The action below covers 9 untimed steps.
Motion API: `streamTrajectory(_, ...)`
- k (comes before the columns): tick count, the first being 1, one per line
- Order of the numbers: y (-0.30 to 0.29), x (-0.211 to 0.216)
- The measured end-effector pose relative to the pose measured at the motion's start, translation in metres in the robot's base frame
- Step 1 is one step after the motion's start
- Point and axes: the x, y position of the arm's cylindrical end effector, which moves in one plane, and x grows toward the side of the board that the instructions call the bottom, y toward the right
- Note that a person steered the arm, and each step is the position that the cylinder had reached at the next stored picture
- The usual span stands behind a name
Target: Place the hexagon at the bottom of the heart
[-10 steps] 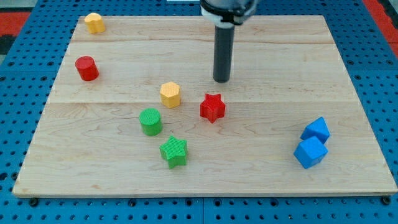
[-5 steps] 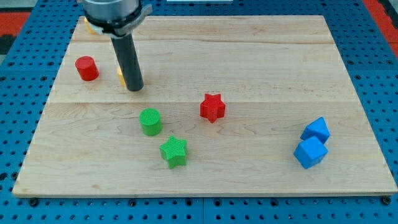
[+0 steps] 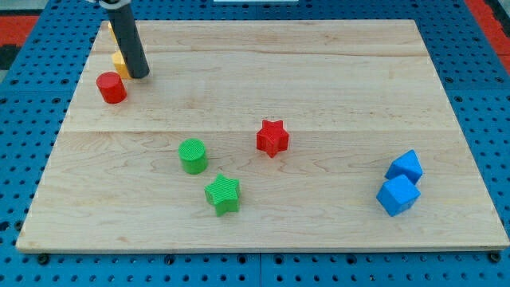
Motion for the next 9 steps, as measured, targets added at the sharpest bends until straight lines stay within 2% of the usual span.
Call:
streamTrajectory(1,0.006,-0.003)
streamTrajectory(2,-0.008,0.011)
streamTrajectory(3,-0.044,0.009)
streamTrajectory(5,-0.036,-0.02)
streamTrajectory(9,-0.03,-0.02)
